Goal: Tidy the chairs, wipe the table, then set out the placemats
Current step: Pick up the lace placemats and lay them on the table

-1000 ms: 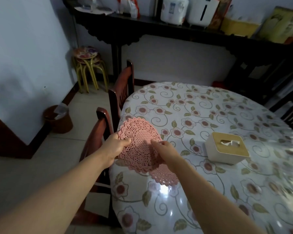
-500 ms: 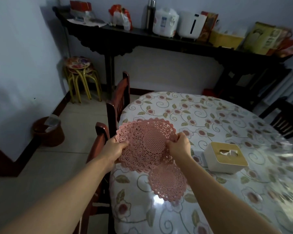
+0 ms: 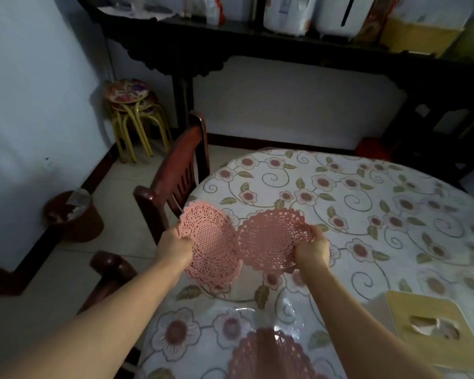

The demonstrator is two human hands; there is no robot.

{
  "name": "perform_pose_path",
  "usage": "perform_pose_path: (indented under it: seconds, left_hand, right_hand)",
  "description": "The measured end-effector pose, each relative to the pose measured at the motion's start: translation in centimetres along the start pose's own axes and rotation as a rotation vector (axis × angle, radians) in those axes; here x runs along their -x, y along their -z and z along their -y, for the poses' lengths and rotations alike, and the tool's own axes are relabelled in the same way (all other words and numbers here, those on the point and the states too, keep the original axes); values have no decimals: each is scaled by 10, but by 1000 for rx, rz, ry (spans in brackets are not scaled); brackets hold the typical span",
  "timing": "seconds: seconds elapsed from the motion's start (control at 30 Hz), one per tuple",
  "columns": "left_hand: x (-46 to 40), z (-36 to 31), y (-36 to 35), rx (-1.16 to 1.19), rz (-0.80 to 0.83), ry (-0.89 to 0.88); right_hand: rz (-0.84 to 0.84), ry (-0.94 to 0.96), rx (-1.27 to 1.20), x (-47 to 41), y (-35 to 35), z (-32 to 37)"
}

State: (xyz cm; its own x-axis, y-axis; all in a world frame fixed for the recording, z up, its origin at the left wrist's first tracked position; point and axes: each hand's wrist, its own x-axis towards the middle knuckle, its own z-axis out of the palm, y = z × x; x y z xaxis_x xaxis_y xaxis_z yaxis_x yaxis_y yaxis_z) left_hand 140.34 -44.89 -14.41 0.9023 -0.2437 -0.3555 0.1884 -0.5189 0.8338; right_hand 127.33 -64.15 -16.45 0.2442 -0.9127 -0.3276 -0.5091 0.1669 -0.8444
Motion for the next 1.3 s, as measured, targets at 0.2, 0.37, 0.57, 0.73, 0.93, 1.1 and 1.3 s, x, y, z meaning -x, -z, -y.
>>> perform_pose_path:
  seconds: [0.2, 0.37, 0.57, 0.73, 0.93, 1.1, 1.3]
  left_hand:
    - [-44, -9, -30, 4, -121, -37]
    - [-61, -18, -41, 58, -113, -71]
    - [-58, -9, -44, 75, -87, -59]
    - [-37, -14, -36, 97, -49, -45]
    - [14, -25, -19, 91, -2, -53]
    - [85, -21, 8, 140, 65, -61]
    - [184, 5, 37, 211, 200, -63]
  right_hand:
    - [1, -35, -58, -74, -32, 4]
    - [14, -22, -111, -111, -69, 14]
    - [40, 52, 188, -122, -86, 1]
    - [228, 166, 437, -90, -68, -3]
    - [383, 243, 428, -20, -28, 5]
    - [480, 256, 310, 74, 18, 6]
    - [362, 215, 373, 180, 76, -24]
